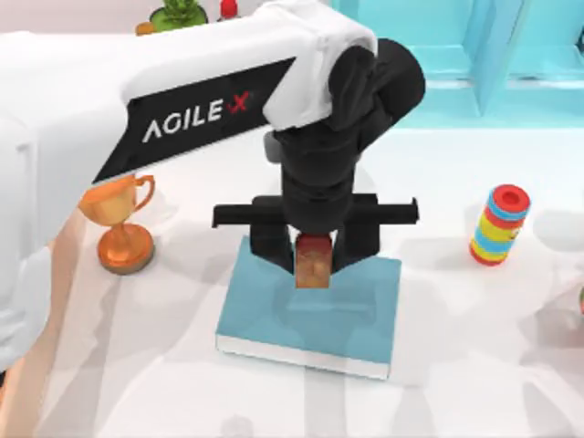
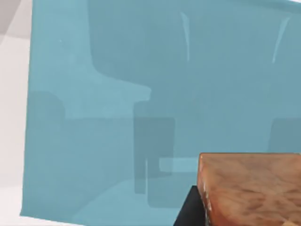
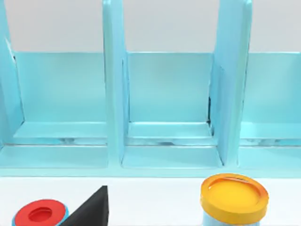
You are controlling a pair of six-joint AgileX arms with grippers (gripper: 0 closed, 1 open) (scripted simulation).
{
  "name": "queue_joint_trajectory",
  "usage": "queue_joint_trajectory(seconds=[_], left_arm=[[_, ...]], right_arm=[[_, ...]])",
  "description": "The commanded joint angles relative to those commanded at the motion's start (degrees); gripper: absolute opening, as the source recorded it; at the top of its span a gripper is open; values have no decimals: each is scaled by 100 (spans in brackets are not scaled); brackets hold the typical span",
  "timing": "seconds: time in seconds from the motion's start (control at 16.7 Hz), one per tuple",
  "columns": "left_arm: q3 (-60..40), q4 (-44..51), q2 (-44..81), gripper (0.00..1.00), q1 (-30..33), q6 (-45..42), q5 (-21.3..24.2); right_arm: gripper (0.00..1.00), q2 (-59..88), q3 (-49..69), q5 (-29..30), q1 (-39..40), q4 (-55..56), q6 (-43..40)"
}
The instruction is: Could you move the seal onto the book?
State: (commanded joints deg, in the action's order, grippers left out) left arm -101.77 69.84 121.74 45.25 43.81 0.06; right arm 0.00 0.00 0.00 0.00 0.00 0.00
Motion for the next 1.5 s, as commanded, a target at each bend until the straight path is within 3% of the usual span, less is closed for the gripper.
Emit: queue_joint_trajectory(seconds=[0.12, 0.9, 1.5], left_arm=[[0, 0, 0, 0, 0, 0, 0], [0, 0, 0, 98, 0, 0, 0], [-19, 21, -1, 100, -8, 0, 0]], right_arm=[[100, 0, 0, 0, 0, 0, 0], [100, 0, 0, 0, 0, 0, 0], [100, 0, 0, 0, 0, 0, 0]])
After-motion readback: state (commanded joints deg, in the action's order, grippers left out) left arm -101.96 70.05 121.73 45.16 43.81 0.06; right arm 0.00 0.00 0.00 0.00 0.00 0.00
